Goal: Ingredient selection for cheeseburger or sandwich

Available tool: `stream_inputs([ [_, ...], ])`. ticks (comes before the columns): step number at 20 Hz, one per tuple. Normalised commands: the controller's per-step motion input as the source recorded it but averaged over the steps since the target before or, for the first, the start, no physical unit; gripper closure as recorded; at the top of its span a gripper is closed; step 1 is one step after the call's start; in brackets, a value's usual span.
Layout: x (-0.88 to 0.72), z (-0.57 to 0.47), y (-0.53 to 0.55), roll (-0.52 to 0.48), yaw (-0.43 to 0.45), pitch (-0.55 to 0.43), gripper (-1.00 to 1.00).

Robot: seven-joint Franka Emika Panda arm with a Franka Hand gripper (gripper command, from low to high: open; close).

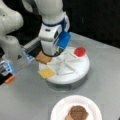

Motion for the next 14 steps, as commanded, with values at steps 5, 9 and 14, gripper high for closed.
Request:
stream_inputs([
  [5,-0.22,-0.02,-0.15,0.487,-0.040,0.060,-1.00],
  [9,-0.15,-0.12,-0.26,0.548,0.030,0.072,-1.00],
  [14,-0.03,-0.10,-0.27,0.537,-0.007,0.095,-1.00],
])
